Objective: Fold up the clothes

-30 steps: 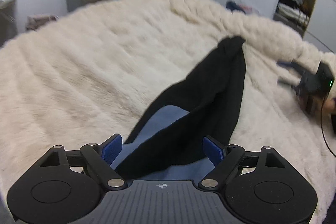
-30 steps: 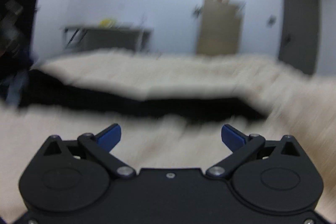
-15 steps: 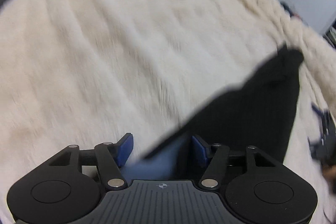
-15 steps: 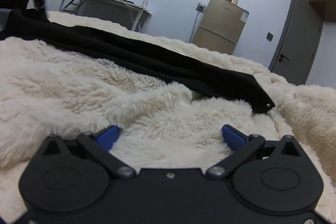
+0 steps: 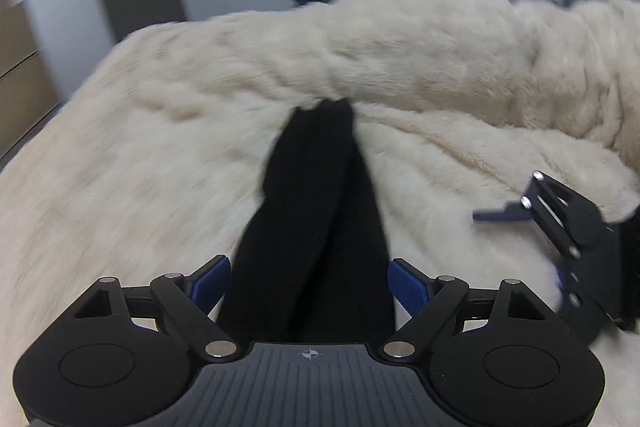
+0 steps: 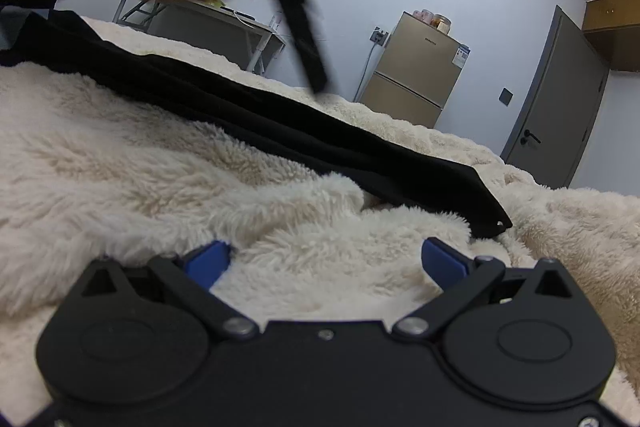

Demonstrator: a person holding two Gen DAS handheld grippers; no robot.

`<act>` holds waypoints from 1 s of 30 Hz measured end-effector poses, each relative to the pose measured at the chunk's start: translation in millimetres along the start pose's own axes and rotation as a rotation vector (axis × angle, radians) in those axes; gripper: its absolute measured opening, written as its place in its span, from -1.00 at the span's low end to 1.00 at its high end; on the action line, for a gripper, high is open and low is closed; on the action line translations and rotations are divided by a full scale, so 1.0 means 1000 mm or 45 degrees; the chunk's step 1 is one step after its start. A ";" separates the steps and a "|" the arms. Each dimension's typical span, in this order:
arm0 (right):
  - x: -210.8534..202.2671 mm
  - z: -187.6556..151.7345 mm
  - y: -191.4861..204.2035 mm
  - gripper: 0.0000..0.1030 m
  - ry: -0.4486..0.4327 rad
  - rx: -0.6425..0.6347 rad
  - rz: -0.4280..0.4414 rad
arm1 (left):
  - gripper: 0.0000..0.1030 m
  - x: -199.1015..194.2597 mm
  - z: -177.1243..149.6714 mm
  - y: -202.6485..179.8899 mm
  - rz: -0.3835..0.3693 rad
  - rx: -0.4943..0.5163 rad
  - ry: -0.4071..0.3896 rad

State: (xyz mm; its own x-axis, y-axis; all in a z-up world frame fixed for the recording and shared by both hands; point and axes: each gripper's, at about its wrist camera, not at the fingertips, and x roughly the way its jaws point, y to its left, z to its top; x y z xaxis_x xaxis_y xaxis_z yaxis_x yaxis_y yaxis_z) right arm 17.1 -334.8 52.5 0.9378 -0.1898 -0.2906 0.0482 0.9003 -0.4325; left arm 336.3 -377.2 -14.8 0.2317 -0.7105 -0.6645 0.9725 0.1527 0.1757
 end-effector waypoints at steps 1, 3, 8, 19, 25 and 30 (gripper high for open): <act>-0.001 0.000 0.000 1.00 -0.004 0.003 0.001 | 0.59 0.014 0.013 -0.004 -0.012 -0.009 -0.049; -0.001 0.000 -0.001 1.00 -0.010 0.007 0.001 | 0.59 0.028 0.027 -0.010 -0.026 -0.019 -0.089; -0.005 -0.001 -0.001 1.00 -0.042 0.018 0.000 | 0.59 0.088 0.076 -0.044 0.085 0.164 -0.046; -0.013 0.003 0.001 1.00 -0.083 0.021 -0.014 | -0.92 0.135 0.118 -0.038 0.109 0.245 0.294; -0.015 0.006 0.000 1.00 -0.088 0.031 -0.024 | -0.92 0.059 0.144 0.045 -0.446 -0.373 -0.054; -0.015 0.005 0.000 1.00 -0.092 0.039 -0.027 | -0.52 0.085 0.132 0.098 -0.462 -0.596 -0.043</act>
State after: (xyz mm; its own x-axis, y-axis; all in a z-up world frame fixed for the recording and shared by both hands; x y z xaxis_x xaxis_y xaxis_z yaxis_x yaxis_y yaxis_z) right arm 4.9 -329.8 61.6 0.9588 -0.1812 -0.2189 0.0776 0.9081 -0.4116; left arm 448.6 -512.9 41.9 -0.1113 -0.7943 -0.5972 0.8981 0.1768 -0.4026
